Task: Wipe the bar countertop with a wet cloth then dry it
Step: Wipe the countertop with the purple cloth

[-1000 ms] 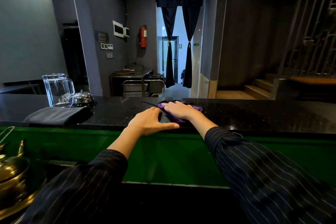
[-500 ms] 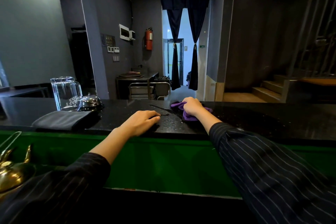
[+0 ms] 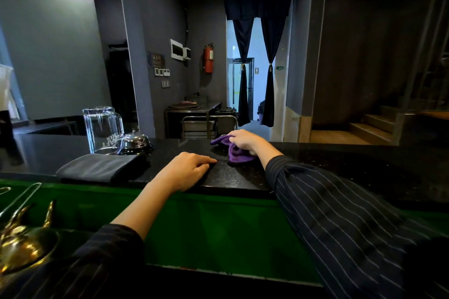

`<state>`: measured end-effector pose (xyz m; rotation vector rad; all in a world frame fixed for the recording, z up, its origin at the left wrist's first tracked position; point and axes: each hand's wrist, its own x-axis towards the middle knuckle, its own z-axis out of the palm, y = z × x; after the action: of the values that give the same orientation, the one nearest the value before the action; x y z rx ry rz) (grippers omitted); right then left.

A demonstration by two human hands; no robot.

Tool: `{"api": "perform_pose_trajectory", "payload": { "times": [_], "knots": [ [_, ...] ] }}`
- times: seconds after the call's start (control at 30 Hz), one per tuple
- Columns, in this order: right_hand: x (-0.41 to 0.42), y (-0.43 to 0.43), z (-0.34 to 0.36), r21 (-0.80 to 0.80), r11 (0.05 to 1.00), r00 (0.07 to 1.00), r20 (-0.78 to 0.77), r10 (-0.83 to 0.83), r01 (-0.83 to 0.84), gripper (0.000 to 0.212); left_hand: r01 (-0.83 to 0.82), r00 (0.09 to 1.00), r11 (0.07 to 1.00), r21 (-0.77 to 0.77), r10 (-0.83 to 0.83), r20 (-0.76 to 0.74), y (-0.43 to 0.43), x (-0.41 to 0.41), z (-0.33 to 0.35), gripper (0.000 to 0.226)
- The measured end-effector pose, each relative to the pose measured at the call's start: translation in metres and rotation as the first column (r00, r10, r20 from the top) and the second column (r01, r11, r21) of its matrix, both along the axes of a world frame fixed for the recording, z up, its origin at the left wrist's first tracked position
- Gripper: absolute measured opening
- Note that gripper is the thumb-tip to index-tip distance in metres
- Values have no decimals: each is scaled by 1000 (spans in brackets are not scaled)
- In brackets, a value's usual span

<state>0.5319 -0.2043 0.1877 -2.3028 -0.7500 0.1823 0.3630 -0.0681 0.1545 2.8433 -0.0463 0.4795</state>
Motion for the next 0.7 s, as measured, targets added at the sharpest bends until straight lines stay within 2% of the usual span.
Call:
{"api": "perform_pose_trajectory", "payload": {
  "times": [0.2,0.3,0.43,0.5,0.6,0.7],
  "knots": [
    [-9,7,4,-267,941,973,38,228,-210,39,-26,999,1000,-10,26,30,-2,-2,3,37],
    [-13,-16,6,-217,940,964,-8,267,-262,41,-47,998,999,1,47,38,-6,-6,3,37],
    [-25,-66,10,-113,950,949,-154,274,-292,44,-60,998,998,-5,60,29,-12,-13,1,38],
    [-35,-86,8,-89,954,945,-188,266,-286,43,-71,997,996,46,70,37,-25,-19,-4,39],
    [-57,-98,3,-91,956,955,-128,267,-279,38,-129,986,986,109,116,123,-58,-30,-17,46],
    [-88,-106,0,-167,935,950,-60,306,-312,36,-77,984,991,111,58,170,-82,-41,-27,56]
  ]
}}
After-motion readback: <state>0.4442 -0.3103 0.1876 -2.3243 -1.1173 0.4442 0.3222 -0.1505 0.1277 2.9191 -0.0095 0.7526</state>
